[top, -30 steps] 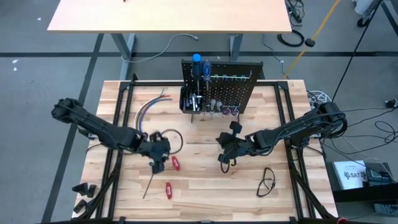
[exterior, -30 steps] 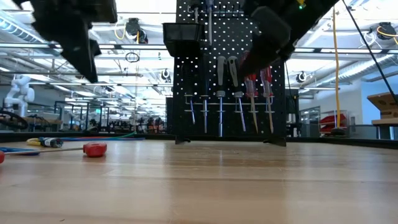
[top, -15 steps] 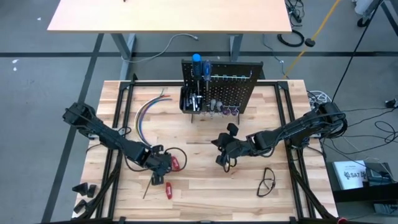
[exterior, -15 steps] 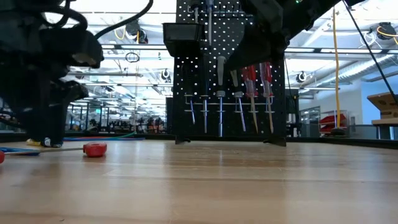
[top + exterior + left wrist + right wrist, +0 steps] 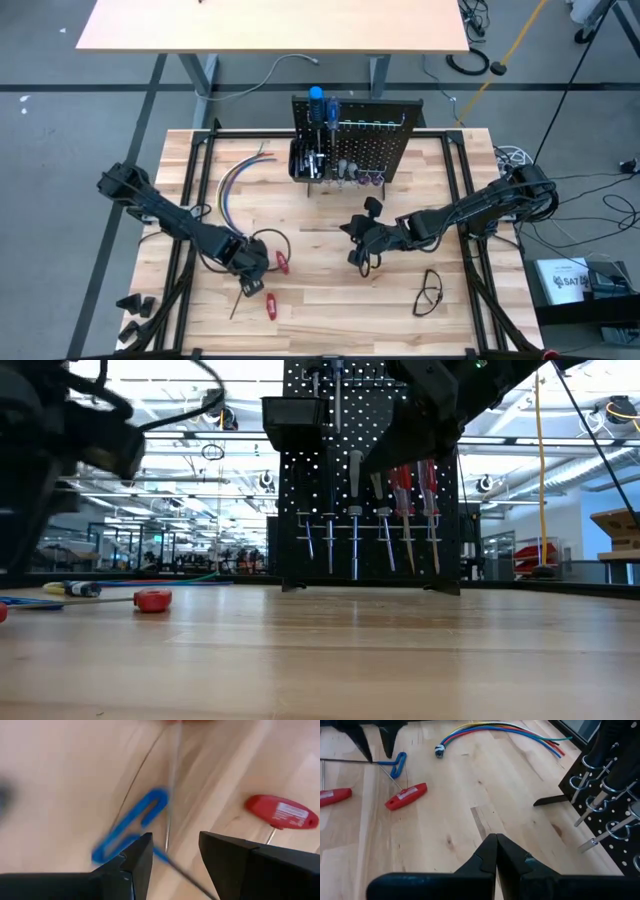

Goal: Hang tools onto peg board
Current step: Hang the blue pick tool on the peg board

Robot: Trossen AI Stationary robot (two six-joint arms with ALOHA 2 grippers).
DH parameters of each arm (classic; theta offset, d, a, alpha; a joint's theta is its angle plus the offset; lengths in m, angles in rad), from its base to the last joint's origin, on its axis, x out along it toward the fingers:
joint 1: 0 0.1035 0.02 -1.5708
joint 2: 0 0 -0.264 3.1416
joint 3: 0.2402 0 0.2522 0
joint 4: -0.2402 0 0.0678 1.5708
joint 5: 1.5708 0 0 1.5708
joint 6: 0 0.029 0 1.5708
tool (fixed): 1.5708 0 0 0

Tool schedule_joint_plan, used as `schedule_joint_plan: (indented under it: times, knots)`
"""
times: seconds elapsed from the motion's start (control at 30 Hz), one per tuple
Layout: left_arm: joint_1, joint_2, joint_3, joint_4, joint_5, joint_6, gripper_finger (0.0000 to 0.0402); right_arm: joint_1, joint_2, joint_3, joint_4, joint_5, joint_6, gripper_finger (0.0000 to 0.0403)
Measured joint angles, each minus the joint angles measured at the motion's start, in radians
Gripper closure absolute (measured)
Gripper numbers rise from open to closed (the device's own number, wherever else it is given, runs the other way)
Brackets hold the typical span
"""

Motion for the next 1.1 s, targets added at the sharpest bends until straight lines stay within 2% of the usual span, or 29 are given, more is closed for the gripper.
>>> schedule_joint_plan:
  times: [0.07, 0.17, 0.3, 0.4, 0.83, 1.1]
  knots:
    - [-0.014, -0.003, 0.001, -0.027, 0.04, -0.145, 0.0235, 0.0, 0.0, 0.0, -0.004, 0.0, -0.004, 0.0403]
    - [-0.041, 0.005, 0.001, -0.056, 0.042, -0.312, 0.0235, 0.0, 0.0, 0.0, -0.024, 0.001, -0.004, 0.0403]
    - [-0.057, 0.026, 0.0, -0.056, -0.001, -0.419, 0.0236, 0.0, 0.0, 0.0, -0.053, -0.001, 0.001, 0.0403]
    - [-0.059, 0.04, 0.0, -0.055, -0.033, -0.451, 0.0236, 0.0, 0.0, 0.0, -0.059, -0.003, 0.002, 0.0403]
    - [-0.094, 0.13, 0.005, -0.057, -0.035, -0.452, 0.0236, 0.0, 0.0, 0.0, -0.059, -0.004, 0.027, 0.0403]
    - [-0.078, 0.141, 0.003, -0.057, -0.068, -0.408, 0.0237, 0.0, 0.0, 0.0, -0.059, -0.004, 0.027, 0.0403]
